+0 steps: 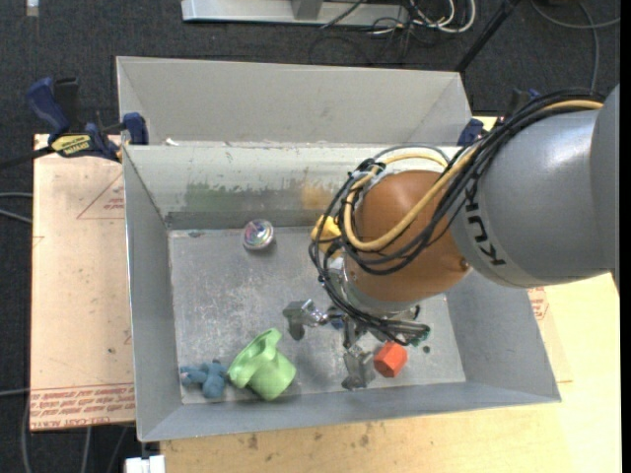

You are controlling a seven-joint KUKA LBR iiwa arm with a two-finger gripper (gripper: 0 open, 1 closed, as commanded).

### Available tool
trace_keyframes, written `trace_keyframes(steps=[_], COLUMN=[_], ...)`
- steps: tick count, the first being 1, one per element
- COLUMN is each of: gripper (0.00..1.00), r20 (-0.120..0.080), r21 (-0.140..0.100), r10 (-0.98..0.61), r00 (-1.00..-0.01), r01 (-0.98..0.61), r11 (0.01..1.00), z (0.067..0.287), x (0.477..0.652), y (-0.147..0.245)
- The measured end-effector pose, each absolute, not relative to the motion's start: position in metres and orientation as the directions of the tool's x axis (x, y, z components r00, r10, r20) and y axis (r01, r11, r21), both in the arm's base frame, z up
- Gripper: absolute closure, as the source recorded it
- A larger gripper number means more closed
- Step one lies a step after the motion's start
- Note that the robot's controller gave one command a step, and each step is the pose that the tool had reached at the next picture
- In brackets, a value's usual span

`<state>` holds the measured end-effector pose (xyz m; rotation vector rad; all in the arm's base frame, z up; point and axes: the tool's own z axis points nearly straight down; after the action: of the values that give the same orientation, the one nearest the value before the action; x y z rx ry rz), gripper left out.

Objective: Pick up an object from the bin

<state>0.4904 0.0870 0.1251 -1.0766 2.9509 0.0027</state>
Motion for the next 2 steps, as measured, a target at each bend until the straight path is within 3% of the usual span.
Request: trace_keyframes(steps=[1,2], gripper=[0.0,0.0], r20=[-0.004,-0.001], r21=[0.002,0.004], r10=[-0.872,-0.951], r00=[-0.49,-0.308], r01=[-0.872,-0.951], r11=[0.49,0.308], z=[0.092,0.073], x=[0.518,0.484], y=[0.168,0.185])
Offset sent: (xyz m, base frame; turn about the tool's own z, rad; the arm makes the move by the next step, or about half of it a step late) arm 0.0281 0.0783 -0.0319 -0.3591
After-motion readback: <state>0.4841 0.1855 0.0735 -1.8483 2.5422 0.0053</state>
